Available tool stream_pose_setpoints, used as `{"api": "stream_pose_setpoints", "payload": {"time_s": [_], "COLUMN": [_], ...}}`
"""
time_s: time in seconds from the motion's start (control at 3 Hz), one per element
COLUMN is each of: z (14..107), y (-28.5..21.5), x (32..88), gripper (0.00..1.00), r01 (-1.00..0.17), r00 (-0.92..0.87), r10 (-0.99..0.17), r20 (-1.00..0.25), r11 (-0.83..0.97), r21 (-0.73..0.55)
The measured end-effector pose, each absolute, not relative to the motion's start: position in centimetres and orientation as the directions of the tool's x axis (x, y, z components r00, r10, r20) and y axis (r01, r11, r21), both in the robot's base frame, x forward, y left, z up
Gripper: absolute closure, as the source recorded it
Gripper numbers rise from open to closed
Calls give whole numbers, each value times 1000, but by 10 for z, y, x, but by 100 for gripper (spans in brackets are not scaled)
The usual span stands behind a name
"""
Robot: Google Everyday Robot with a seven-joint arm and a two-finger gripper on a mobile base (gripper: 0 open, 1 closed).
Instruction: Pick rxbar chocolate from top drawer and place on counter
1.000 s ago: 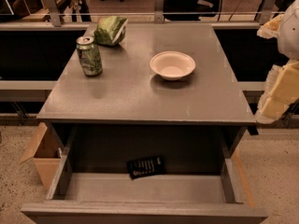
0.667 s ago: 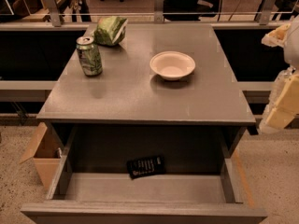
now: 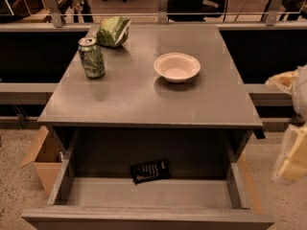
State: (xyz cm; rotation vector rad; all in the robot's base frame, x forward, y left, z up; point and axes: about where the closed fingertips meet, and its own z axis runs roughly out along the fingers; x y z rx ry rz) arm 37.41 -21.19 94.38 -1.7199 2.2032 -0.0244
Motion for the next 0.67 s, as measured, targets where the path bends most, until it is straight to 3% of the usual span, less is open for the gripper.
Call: {"api": "stream_pose_setpoints", "payload": {"time_s": [0.67], "z": [855], "y": [-204], "x": [334], "gripper": [0], "r01": [-956], "r00": [-228], "r10": [-949], "r20": [-217], "r11": [261], "r21": [-134]}}
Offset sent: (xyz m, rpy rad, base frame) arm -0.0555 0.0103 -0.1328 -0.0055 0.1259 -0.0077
